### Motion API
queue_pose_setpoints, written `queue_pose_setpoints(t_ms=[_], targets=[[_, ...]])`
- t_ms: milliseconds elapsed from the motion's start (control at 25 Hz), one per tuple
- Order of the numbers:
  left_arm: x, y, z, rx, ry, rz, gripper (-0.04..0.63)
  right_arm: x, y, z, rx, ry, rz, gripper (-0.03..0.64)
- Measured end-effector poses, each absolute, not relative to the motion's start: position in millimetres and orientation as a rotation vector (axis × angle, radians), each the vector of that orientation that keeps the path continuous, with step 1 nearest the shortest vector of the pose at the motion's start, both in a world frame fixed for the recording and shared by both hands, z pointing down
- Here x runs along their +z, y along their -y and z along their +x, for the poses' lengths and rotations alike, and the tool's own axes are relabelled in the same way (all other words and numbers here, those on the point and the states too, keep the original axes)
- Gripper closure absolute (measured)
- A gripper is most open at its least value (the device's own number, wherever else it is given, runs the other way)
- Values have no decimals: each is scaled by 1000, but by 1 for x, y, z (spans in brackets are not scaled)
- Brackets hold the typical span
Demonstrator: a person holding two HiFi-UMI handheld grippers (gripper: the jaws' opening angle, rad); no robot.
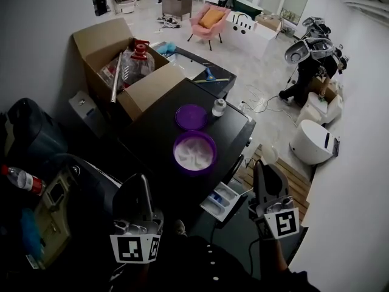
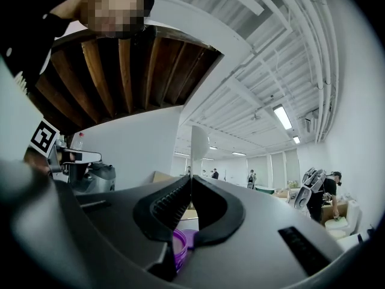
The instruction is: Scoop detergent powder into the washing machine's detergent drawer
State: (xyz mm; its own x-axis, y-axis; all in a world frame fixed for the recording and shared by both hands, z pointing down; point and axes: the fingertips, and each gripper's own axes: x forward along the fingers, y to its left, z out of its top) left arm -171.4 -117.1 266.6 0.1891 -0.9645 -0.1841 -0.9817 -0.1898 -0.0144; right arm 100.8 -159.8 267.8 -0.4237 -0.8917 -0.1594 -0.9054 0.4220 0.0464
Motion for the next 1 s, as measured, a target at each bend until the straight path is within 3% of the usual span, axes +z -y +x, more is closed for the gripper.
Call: queue_pose_setpoints(t_ms=[600,1000], targets=[[274,162,-182,206,-1861,-2424,581,290,186,94,94,-2585,-1718,583],[282,173,-175,188,-1939,-2401,581,355,212,63,-155,-3063,-1454,584]])
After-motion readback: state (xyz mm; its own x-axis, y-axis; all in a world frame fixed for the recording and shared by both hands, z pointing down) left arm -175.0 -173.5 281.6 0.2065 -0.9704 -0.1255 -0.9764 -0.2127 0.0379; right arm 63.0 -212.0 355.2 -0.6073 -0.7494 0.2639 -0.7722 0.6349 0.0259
